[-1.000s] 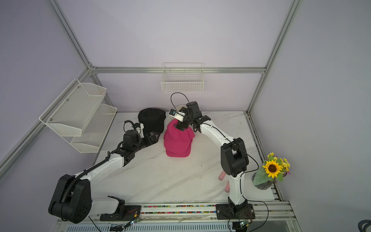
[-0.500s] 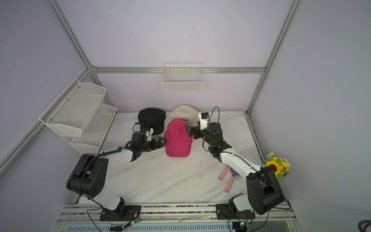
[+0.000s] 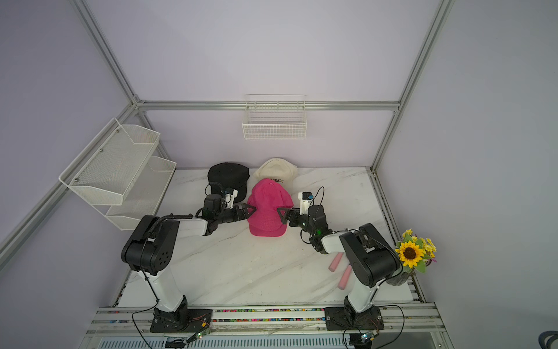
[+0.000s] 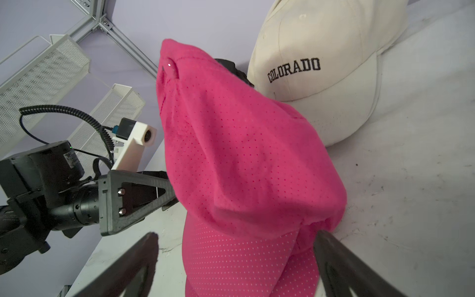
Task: Stack the baseball caps by color
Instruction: Adjust the baseball cap at the center of the board.
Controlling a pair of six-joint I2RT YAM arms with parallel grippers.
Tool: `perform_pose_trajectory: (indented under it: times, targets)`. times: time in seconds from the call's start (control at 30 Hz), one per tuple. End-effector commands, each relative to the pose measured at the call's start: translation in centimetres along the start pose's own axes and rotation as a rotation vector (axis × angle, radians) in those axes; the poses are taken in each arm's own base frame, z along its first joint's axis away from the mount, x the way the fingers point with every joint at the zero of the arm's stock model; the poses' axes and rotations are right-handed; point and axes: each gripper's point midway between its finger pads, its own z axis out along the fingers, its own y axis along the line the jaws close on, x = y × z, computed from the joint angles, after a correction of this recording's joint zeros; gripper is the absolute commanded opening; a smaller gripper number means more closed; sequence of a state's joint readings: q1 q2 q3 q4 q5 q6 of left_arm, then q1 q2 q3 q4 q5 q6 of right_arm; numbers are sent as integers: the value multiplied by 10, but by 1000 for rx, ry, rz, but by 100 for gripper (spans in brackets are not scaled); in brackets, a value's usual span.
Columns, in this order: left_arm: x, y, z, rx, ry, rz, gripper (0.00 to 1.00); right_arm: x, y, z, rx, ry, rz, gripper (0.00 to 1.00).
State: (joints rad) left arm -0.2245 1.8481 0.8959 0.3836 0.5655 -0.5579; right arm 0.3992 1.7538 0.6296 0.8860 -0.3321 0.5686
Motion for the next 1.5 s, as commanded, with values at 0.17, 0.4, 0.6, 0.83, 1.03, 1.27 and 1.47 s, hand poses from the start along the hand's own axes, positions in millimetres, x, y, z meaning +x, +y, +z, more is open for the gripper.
perform_pose_trajectory:
  times: [0.17,0.4,0.6,0.83,1.03,1.27,1.47]
  targets:
    - [-16,-13,5,88,-38,60,100,-4,-8,10,-25,-70,92,97]
    - [-20,-26,6,162,-46,25,100,1,20,18,-199,-22,72,96]
    - [-19,-37,2,199,-29,-7,100,-6,29,25,-228,-19,9,95]
    - [-15,-55,-12,229,-27,-36,100,-10,36,23,-234,-3,6,95]
    - [-3,-70,-24,214,-11,-35,100,-15,37,23,-199,20,-4,95]
    - [17,-63,-20,155,35,-53,100,-11,27,28,-139,56,5,95]
    - [30,-46,-22,77,46,-42,100,4,14,32,-96,109,16,95]
